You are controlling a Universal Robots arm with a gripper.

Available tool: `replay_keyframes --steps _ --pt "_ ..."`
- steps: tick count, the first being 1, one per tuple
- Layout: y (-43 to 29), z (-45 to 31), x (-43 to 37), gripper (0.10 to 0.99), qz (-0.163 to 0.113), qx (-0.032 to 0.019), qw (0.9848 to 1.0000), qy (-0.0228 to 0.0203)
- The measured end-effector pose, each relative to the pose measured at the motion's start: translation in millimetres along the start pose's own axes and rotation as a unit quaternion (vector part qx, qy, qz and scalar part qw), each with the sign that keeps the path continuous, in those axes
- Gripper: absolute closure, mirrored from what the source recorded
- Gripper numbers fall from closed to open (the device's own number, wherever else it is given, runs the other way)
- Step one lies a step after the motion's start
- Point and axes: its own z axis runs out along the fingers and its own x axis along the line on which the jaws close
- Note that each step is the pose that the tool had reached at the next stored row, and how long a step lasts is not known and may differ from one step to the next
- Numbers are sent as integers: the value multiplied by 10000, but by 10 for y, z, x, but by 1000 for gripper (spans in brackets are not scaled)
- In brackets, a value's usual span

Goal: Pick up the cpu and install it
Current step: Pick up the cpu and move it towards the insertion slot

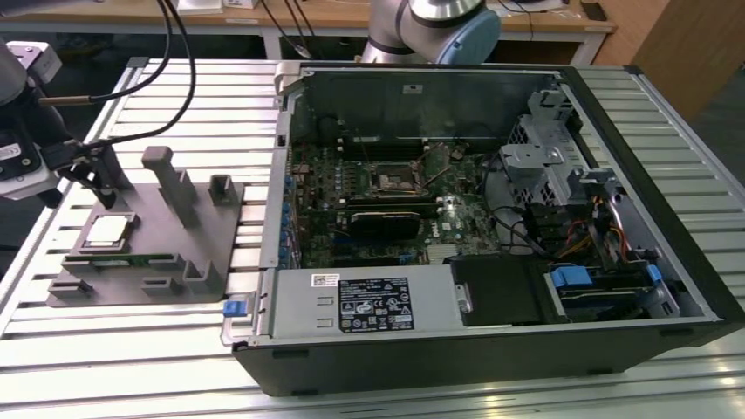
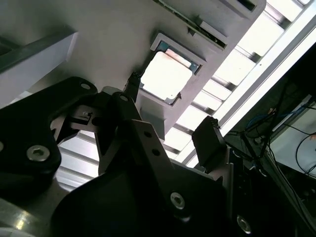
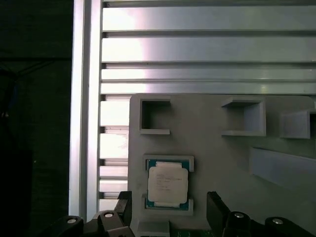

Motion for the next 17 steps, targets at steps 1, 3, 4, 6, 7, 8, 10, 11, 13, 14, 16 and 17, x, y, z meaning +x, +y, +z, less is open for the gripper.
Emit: replay_keyframes --steps 1,3,4,6,7,8,10,11,13,14,16,17 --pt "-1 9 0 380 0 0 10000 0" --pt "-9 30 0 380 -1 -2 10000 1" --pt "-12 46 0 380 -1 -3 10000 0" --pt "-21 80 -2 380 -8 -3 10000 1" --pt "-26 97 -2 380 -14 -2 10000 1" --pt "-32 114 -3 380 -19 -2 10000 1" --pt "-37 149 -3 380 -19 -2 10000 2" --pt "-38 168 -4 380 -19 -2 10000 2" --pt "-40 205 -5 380 -12 -3 10000 1" --pt "-41 221 -4 380 0 -3 10000 1" --pt "-44 250 -4 380 31 -4 10000 -1" --pt "-44 261 -4 380 40 -4 10000 -2"
